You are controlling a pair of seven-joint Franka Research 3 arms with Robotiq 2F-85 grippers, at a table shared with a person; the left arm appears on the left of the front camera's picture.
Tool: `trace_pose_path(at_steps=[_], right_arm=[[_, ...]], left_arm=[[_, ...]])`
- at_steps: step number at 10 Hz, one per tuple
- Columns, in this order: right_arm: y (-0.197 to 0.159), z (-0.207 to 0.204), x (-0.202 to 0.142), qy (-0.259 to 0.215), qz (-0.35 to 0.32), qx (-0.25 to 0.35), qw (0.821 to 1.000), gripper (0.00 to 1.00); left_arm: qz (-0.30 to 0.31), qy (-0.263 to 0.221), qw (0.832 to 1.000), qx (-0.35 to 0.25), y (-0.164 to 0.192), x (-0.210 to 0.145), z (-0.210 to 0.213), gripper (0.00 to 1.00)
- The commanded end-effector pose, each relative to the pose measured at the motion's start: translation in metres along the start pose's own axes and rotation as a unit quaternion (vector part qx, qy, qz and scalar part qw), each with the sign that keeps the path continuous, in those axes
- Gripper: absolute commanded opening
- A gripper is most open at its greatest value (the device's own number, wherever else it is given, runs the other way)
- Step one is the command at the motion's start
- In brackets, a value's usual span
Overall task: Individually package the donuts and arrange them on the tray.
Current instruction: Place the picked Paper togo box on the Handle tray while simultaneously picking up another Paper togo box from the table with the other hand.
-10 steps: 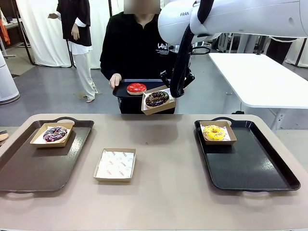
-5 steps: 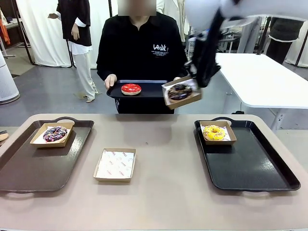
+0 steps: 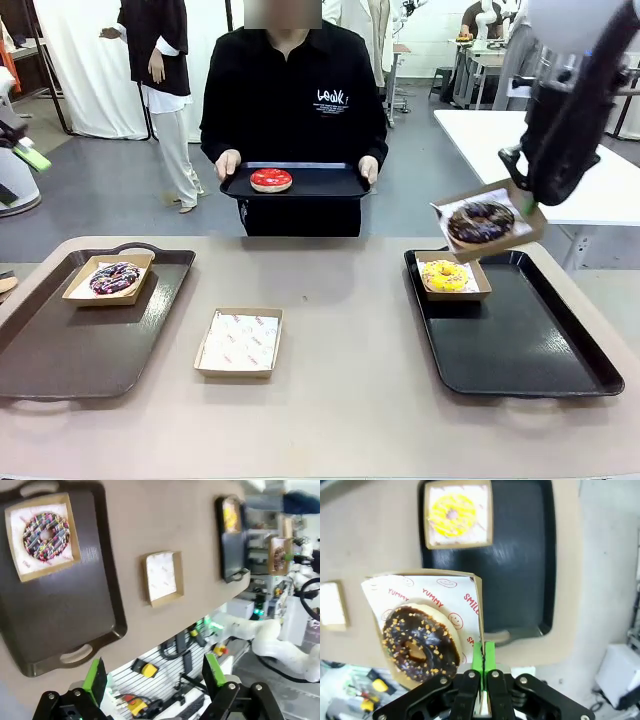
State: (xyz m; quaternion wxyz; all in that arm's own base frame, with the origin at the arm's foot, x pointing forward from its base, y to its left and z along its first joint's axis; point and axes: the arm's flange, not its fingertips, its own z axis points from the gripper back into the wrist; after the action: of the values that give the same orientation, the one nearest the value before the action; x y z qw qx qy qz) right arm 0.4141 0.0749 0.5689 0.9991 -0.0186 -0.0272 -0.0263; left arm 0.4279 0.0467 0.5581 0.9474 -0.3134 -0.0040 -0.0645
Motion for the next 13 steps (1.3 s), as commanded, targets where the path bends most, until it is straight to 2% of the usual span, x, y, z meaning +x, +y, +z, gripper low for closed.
trace_pose_path(at_steps=[1, 3, 5, 7, 9, 10, 11, 13], right_arm=[[-0.006, -0.011, -0.020, 0.010, 0.012, -0.048, 0.999, 0.01], [-0.014, -0.035, -0.018, 0.022, 0.010, -0.038, 0.999, 0.01], [-0.009, -0.063, -0.004, 0.024, 0.005, -0.028, 0.999, 0.01], [-0.006, -0.084, 0.008, 0.032, 0.001, -0.020, 0.999, 0.01], [-0.004, -0.099, 0.014, 0.035, -0.001, -0.002, 0.999, 0.01], [-0.004, -0.085, 0.008, 0.038, 0.006, -0.027, 0.999, 0.01], [-0.004, -0.085, 0.008, 0.038, 0.006, -0.027, 0.999, 0.01], [-0.004, -0.085, 0.008, 0.038, 0.006, -0.027, 0.999, 0.01]], left_arm=[[-0.006, 0.028, 0.997, 0.077, -0.025, -0.007, -0.052, 1.00], [-0.017, 0.051, 0.991, 0.123, -0.043, -0.007, -0.093, 1.00], [-0.022, 0.093, 0.986, 0.138, -0.056, -0.012, -0.133, 1.00], [-0.028, 0.105, 0.979, 0.173, -0.067, -0.016, -0.174, 1.00], [-0.026, 0.104, 0.974, 0.200, -0.070, -0.011, -0.204, 1.00], [-0.023, 0.104, 0.974, 0.200, -0.072, -0.007, -0.218, 1.00], [-0.022, 0.097, 0.972, 0.212, -0.074, -0.001, -0.233, 1.00], [-0.035, 0.061, 0.968, 0.241, -0.078, 0.010, -0.260, 1.00]])
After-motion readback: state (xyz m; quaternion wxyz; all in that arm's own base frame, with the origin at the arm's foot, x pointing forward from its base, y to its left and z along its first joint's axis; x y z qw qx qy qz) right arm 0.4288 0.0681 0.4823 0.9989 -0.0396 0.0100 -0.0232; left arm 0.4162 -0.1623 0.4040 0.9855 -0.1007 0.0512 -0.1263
